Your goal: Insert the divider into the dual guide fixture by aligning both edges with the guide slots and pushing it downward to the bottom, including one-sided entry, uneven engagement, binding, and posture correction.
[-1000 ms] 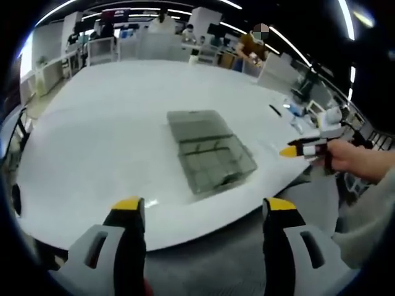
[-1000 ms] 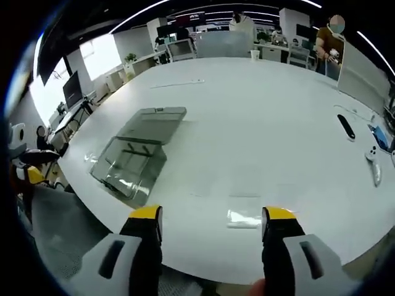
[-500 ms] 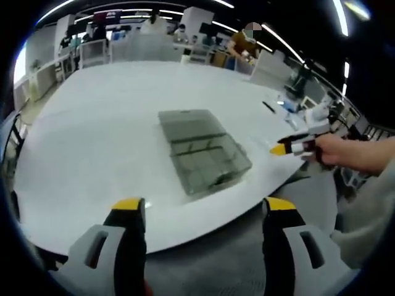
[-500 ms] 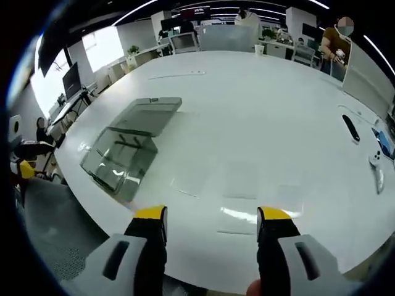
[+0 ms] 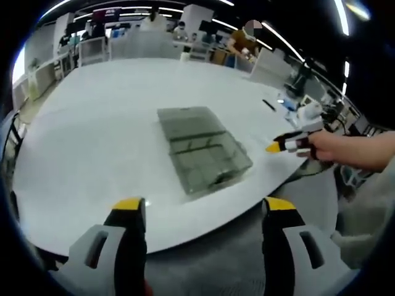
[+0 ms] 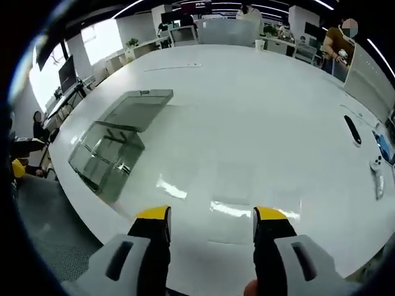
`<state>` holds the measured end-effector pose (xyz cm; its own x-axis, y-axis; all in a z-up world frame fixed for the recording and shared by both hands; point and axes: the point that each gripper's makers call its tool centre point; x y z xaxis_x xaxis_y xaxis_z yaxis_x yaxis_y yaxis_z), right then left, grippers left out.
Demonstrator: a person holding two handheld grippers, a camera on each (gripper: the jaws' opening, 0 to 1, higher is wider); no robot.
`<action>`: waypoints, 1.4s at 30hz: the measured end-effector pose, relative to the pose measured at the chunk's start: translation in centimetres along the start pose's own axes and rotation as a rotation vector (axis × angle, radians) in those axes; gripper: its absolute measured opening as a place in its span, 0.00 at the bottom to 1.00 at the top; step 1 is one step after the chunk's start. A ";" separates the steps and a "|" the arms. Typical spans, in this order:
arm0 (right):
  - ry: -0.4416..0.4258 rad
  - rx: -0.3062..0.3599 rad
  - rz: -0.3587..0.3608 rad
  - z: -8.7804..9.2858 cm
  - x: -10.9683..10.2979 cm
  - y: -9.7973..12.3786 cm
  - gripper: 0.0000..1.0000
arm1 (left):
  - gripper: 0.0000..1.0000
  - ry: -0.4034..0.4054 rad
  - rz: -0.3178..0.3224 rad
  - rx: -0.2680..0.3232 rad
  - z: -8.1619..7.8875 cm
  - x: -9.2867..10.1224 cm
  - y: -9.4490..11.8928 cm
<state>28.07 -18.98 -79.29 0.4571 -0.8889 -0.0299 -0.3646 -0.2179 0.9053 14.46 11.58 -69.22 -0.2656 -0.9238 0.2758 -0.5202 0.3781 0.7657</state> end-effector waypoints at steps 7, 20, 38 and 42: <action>0.002 -0.011 0.017 0.0 0.5 -0.6 0.48 | 0.75 0.004 -0.001 -0.008 0.1 0.0 -0.1; 0.015 -0.034 0.050 -0.1 1.1 -1.8 0.45 | 0.75 0.018 -0.001 -0.010 0.1 -0.1 -0.3; 0.036 -0.065 0.085 0.5 1.5 -2.5 0.44 | 0.75 0.037 -0.001 -0.009 0.2 -0.4 -0.4; 0.026 -0.070 0.078 0.5 1.5 -2.6 0.42 | 0.75 0.039 -0.002 -0.007 0.2 -0.4 -0.4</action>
Point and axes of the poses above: the point that each gripper's makers call its tool centre point, and the gripper's own axes: y roughly backward along the fingers, x roughly to its right, z roughly out of its underside, and after that the axes turned 9 degrees about -x, right-handed
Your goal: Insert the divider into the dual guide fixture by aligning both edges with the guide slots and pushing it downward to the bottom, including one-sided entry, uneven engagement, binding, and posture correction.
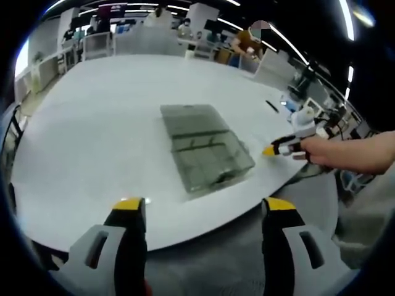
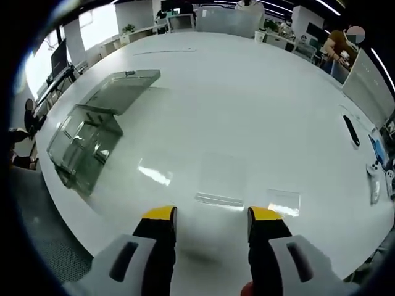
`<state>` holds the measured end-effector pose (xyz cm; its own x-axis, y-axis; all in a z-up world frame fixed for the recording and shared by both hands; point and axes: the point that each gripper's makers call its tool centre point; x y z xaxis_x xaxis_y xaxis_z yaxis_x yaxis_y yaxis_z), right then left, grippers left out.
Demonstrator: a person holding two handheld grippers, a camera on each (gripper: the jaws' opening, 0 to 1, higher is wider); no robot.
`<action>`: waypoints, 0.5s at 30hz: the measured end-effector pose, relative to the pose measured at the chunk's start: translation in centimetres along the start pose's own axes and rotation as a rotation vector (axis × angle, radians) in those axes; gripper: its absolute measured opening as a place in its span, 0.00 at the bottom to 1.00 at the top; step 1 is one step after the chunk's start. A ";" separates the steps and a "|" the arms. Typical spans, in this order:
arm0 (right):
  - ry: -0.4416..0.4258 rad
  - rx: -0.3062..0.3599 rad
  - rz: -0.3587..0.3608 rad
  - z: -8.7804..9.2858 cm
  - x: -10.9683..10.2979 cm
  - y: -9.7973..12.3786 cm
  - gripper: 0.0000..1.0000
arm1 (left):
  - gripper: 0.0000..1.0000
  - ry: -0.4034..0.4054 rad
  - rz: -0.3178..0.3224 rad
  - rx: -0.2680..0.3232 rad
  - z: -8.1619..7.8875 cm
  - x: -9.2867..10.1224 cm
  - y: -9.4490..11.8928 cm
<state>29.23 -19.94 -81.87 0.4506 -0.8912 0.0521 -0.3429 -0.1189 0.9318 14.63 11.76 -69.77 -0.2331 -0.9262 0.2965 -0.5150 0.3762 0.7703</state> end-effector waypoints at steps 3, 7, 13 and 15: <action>-0.003 -0.002 -0.007 0.0 -0.1 0.0 0.41 | 0.75 0.002 0.000 0.001 0.0 0.0 0.0; -0.010 -0.005 -0.017 0.0 -0.3 -0.1 0.37 | 0.75 0.001 -0.001 0.002 0.0 0.0 0.0; -0.026 -0.012 -0.029 0.0 -0.5 -0.2 0.33 | 0.75 0.002 -0.001 0.002 0.1 0.0 0.1; -0.030 -0.016 -0.027 0.0 -0.4 -0.2 0.34 | 0.75 0.003 -0.001 0.003 0.1 0.0 0.1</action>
Point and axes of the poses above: the point that each gripper's makers call its tool centre point, and the gripper's own axes: y roughly backward along the fingers, x roughly to its right, z roughly out of its underside, and after that the axes turned 9 degrees about -x, right-handed
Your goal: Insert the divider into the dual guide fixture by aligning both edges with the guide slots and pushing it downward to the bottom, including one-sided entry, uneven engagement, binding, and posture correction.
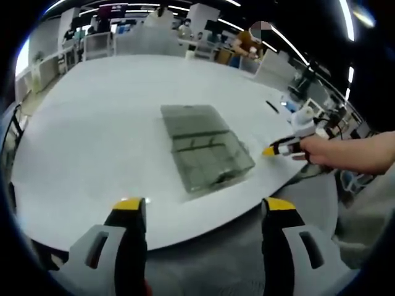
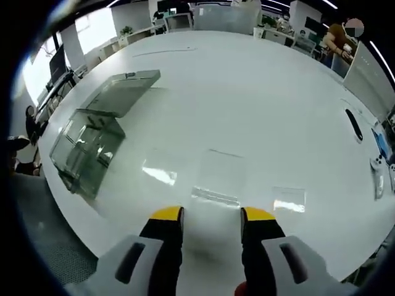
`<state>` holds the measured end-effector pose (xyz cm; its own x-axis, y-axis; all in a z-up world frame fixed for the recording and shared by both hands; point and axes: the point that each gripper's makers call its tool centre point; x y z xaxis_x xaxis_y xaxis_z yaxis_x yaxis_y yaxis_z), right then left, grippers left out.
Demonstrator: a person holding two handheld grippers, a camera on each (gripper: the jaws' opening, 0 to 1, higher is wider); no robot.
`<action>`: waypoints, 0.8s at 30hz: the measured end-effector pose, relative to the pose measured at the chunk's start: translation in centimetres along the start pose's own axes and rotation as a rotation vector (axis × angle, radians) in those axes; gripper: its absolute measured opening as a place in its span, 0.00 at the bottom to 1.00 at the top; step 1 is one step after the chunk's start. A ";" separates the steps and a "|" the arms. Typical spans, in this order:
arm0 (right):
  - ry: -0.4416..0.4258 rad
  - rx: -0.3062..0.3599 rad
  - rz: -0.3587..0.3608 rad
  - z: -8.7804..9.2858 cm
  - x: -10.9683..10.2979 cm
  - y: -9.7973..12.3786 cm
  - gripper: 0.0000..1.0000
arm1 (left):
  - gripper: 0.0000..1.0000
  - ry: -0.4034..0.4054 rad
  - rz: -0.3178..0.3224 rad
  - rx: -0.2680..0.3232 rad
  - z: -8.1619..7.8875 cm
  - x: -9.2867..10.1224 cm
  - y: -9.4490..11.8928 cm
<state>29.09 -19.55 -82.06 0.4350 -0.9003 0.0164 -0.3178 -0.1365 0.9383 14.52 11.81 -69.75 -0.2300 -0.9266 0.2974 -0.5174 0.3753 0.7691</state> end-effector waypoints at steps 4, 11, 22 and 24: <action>-0.015 -0.002 0.005 -0.2 0.3 0.0 0.34 | 0.74 0.000 0.000 0.000 0.1 0.0 0.0; -0.018 -0.009 0.007 -0.7 0.2 -0.1 0.36 | 0.74 0.001 0.002 -0.001 0.1 0.1 0.0; -0.038 -0.039 0.018 -1.1 0.5 -0.5 0.38 | 0.74 0.003 0.000 0.001 -0.1 0.0 0.0; -0.039 -0.046 0.013 -1.1 0.3 -0.6 0.38 | 0.74 0.005 0.001 0.002 -0.1 0.0 0.0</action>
Point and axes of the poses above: the point that each gripper's makers call its tool centre point, and the gripper's own axes: y roughly backward along the fingers, x roughly to its right, z roughly out of its underside, and after that the axes turned 9 degrees about -x, right-handed
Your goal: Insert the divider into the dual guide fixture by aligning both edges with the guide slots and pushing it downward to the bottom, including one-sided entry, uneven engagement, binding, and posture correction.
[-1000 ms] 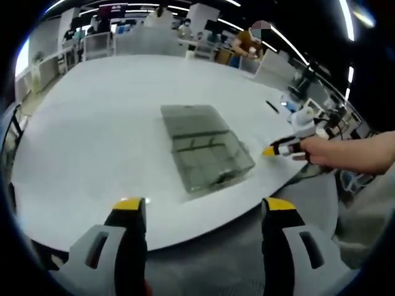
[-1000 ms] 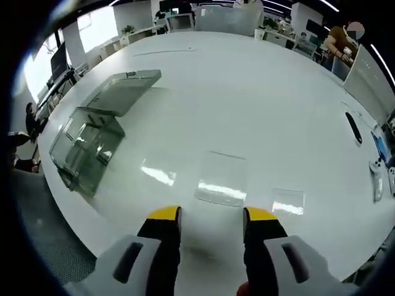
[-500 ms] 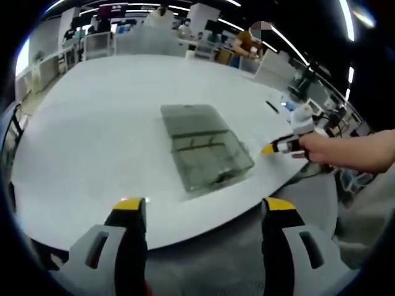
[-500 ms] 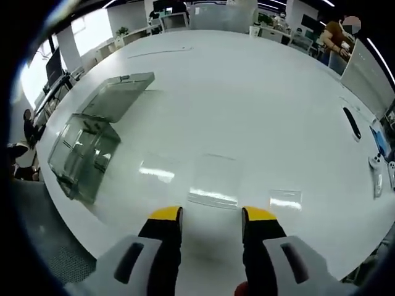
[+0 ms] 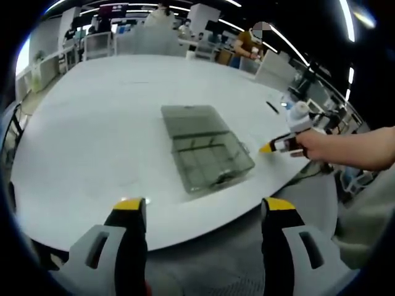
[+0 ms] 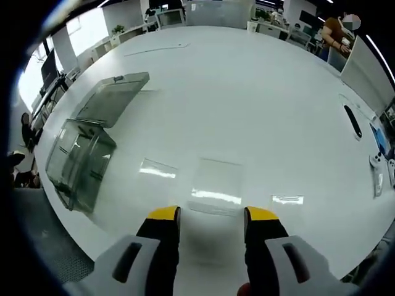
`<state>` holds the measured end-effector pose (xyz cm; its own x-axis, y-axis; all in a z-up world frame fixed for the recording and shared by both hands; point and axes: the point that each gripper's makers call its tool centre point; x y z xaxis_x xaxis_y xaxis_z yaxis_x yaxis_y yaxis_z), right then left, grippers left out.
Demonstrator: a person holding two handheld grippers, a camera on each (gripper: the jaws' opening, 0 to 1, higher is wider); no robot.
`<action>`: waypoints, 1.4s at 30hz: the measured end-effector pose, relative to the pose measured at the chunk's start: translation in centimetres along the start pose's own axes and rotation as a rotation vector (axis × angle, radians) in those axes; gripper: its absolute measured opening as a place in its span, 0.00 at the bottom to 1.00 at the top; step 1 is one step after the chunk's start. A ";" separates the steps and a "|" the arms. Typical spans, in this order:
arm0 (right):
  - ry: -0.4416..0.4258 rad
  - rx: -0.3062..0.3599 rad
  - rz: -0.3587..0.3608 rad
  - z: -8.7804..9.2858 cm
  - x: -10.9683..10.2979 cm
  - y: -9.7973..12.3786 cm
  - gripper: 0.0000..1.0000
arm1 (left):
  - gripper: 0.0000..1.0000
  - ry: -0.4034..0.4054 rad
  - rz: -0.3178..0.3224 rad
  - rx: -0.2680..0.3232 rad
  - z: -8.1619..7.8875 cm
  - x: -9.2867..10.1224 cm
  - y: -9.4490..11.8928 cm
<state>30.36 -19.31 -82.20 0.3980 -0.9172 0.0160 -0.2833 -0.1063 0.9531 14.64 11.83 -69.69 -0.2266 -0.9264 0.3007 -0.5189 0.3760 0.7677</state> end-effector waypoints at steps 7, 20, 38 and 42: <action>-0.002 -0.030 -0.007 0.0 0.1 0.0 0.36 | 0.74 -0.001 -0.001 0.000 -0.1 0.0 -0.1; -0.014 -0.112 -0.007 -0.1 0.2 -0.1 0.33 | 0.74 0.004 0.002 0.007 -0.3 0.0 -0.1; 0.014 -0.230 -0.011 0.1 -0.1 0.1 0.29 | 0.73 0.023 -0.001 0.022 -0.2 -0.2 0.1; 0.037 -0.235 -0.013 0.2 -0.4 0.7 0.29 | 0.73 0.024 0.000 0.024 -0.2 -0.2 0.1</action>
<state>29.78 -19.07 -81.66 0.4336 -0.9010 0.0098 -0.0689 -0.0222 0.9974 14.81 12.04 -69.50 -0.2067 -0.9266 0.3141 -0.5384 0.3758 0.7543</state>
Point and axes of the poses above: the point that each gripper's makers call its tool centre point, and the gripper's own axes: y roughly backward along the fingers, x roughly to its right, z roughly out of its underside, and after that the axes turned 9 degrees about -x, right-handed
